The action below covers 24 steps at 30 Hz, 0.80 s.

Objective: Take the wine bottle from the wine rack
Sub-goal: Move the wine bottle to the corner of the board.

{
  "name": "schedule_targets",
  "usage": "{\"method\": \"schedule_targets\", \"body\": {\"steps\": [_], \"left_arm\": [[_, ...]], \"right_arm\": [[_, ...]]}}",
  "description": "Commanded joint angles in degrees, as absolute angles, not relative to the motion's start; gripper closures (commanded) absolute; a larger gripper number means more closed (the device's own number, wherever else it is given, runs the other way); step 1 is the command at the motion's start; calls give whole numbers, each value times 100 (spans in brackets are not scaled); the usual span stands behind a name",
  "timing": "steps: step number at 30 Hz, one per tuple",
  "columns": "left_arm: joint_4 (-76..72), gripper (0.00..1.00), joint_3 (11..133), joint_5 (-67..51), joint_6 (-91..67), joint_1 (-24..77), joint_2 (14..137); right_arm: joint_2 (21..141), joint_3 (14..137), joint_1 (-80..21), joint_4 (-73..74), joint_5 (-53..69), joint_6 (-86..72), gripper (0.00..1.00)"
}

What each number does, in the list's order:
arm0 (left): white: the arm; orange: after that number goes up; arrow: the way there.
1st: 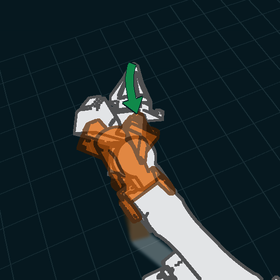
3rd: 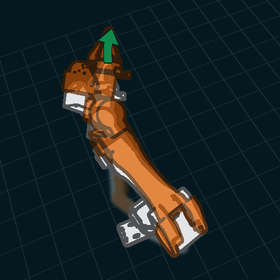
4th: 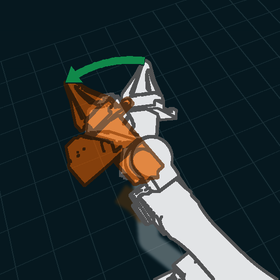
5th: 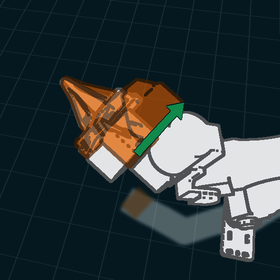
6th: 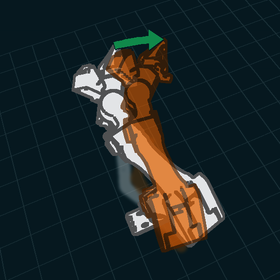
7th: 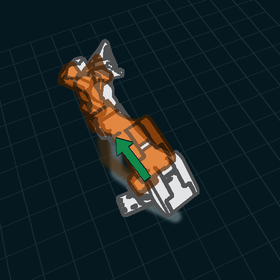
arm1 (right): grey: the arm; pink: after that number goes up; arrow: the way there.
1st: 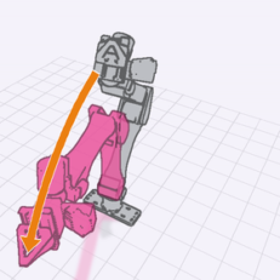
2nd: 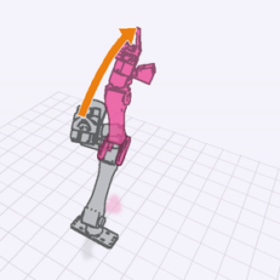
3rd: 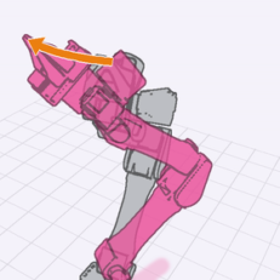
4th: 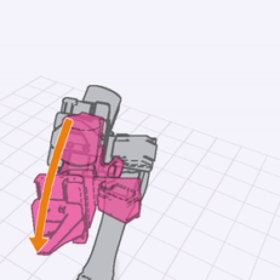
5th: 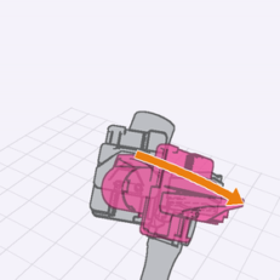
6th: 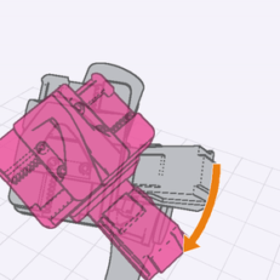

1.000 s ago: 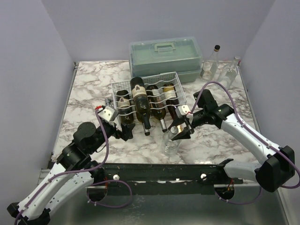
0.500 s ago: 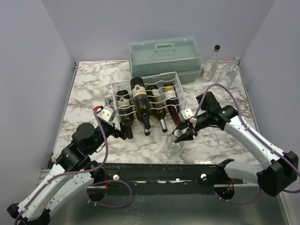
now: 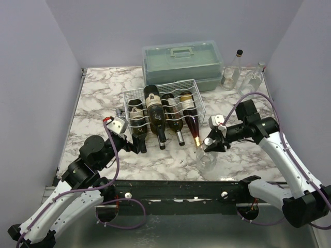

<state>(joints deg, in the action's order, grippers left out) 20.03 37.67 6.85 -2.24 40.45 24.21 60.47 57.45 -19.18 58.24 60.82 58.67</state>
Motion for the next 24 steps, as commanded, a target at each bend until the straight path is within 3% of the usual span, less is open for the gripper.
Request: {"method": "schedule_targets", "body": {"steps": [1,24], "left_arm": [[2058,1,3694,704,-132,4012,2364],[2086,1,3704,502,-114,4017,2336]], "right_arm": [[5813,6240,-1660,5888,6143,5778,100],[6193,6967,-548,6398,5765,6038,100]]}}
